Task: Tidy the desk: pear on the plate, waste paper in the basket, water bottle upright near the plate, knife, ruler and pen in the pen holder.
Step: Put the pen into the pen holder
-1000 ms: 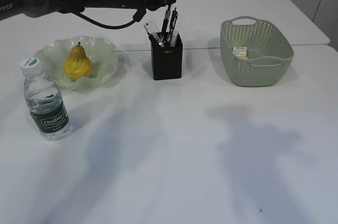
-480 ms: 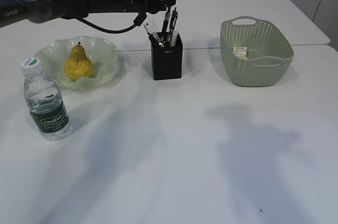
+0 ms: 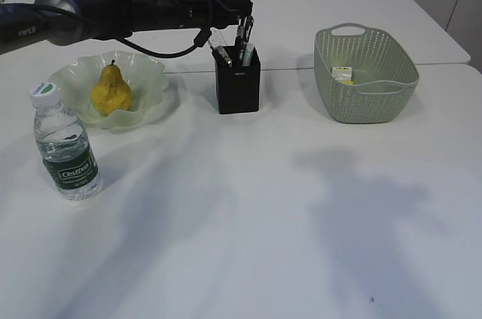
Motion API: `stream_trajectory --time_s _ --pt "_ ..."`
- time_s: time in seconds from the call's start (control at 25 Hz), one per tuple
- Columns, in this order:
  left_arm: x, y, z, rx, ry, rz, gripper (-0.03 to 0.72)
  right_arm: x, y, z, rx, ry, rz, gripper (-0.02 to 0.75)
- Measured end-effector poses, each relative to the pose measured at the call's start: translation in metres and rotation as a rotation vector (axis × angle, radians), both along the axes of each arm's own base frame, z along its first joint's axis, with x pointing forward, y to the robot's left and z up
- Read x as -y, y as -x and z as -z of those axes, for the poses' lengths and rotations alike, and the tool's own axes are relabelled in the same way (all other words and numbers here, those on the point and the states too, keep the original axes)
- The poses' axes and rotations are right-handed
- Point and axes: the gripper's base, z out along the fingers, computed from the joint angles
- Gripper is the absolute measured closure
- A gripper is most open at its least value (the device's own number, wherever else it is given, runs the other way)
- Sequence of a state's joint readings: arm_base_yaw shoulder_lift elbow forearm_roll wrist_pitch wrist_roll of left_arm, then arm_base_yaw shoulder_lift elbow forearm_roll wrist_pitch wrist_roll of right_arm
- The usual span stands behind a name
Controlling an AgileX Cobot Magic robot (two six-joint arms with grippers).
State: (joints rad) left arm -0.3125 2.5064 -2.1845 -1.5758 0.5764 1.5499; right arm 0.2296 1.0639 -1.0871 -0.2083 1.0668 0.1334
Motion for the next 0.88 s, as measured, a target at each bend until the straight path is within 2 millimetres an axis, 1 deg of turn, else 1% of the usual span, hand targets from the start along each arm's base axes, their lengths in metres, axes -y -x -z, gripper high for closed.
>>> stream_trajectory --time_s 0.44,0.88 --pt "0.0004 -0.0012 0.0073 0.012 -0.013 0.004 0.600 0.0000 0.0000 0.0000 0.000 0.004 -0.005 0.370" --pt "0.0005 -0.0017 0.0075 0.003 0.007 -0.002 0.599 -0.0001 -0.0002 -0.0002 0.003 0.004 -0.007 0.370"
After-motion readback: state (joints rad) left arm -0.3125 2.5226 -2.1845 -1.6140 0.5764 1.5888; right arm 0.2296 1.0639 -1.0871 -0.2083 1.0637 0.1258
